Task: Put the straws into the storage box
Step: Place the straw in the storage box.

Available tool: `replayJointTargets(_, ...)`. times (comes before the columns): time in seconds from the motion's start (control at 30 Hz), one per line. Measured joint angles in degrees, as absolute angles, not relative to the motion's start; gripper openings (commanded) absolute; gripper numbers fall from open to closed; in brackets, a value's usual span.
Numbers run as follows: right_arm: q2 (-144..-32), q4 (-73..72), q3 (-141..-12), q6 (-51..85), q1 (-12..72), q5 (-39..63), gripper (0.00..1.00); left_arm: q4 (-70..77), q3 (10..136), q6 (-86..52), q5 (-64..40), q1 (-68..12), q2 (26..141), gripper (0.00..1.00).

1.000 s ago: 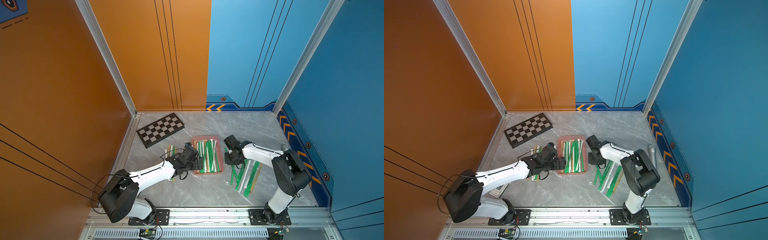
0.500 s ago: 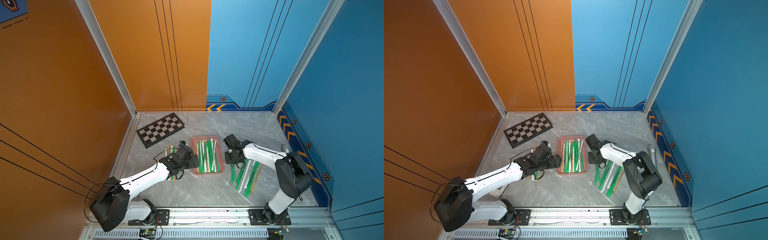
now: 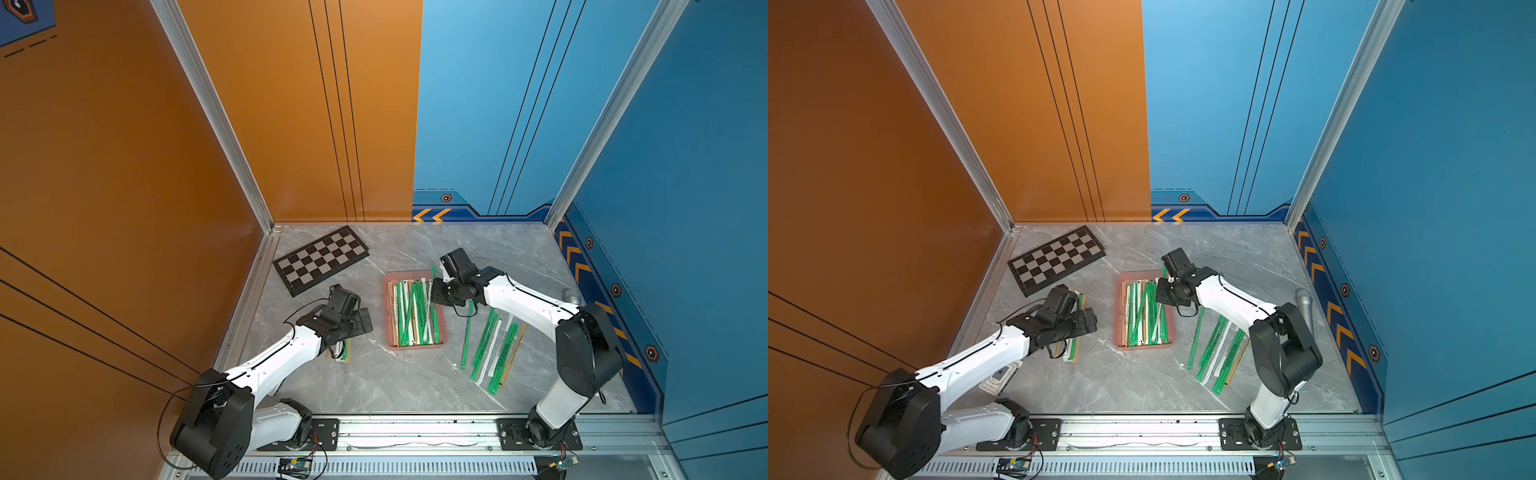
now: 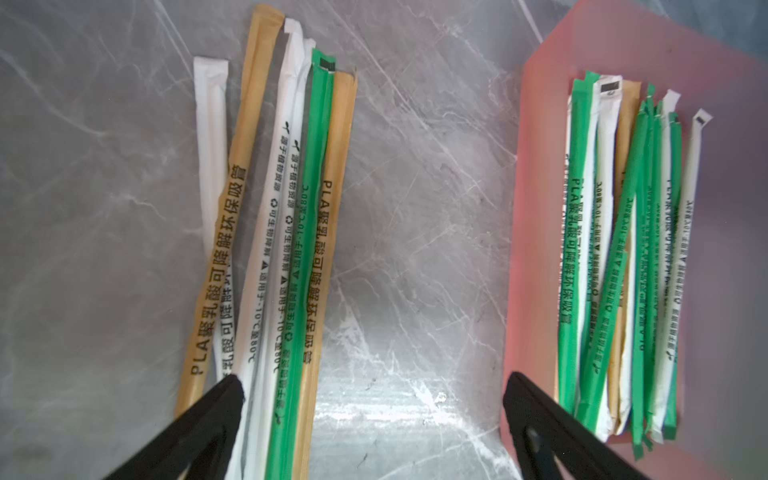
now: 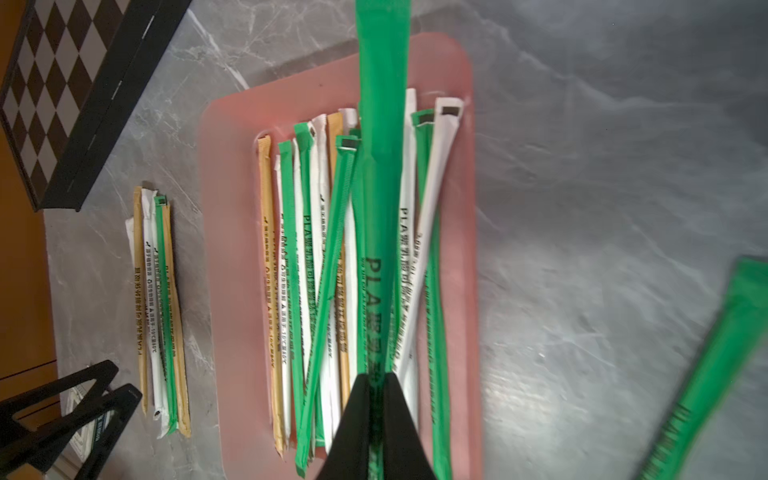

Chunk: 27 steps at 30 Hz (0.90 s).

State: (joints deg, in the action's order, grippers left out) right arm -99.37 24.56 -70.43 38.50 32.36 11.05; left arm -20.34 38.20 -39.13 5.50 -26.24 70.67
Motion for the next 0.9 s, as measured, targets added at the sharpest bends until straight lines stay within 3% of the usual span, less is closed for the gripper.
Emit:
replayJointTargets(0.33,-107.07,20.27,-71.26,40.93,33.43,13.74,0.27,-22.87,37.39,-38.28,5.32,-26.13,70.61,0.88)
replayJointTargets(0.53,-106.94,19.38,-71.26,41.17,33.43,13.67,0.37,-23.86,36.84,-37.43,5.45,-26.13,70.50,0.67)
replayJointTargets(0.9,-100.20,18.79,-69.04,40.95,33.41,11.90,0.40,-25.19,36.86,-35.99,6.55,-25.80,70.22,0.46)
